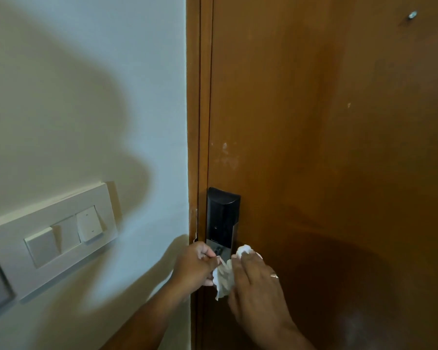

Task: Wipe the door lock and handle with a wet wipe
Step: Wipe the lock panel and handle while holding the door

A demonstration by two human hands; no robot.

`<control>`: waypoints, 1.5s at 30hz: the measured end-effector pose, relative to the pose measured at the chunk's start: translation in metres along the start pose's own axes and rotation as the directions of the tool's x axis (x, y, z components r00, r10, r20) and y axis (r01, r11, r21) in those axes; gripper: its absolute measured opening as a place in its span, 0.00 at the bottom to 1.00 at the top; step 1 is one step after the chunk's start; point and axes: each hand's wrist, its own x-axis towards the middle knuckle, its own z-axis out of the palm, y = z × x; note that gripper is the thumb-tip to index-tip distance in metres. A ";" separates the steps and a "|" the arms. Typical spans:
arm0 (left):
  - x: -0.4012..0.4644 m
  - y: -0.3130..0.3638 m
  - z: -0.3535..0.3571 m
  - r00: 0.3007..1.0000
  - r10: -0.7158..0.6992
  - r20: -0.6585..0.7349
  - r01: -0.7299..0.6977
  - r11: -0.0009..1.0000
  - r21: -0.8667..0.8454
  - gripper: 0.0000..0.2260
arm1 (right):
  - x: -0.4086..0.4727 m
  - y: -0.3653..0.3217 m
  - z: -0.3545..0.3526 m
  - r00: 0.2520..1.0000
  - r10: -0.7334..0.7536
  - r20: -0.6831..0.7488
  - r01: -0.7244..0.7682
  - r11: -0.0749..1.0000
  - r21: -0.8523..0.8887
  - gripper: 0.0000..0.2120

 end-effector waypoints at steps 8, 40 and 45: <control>-0.007 0.016 -0.025 0.893 0.382 -0.239 -0.309 0.905 0.292 0.12 | 0.013 0.013 0.035 0.951 -0.300 0.074 0.309 0.921 -0.237 0.27; 0.077 0.122 -0.011 0.459 0.868 0.190 -0.515 0.086 0.853 0.45 | 0.069 -0.037 0.052 0.930 -0.279 0.241 0.354 0.857 -0.375 0.25; 0.078 0.117 -0.009 0.434 0.884 0.174 -0.533 0.096 0.841 0.42 | 0.029 0.000 0.040 0.933 -0.323 0.159 0.327 0.945 0.004 0.29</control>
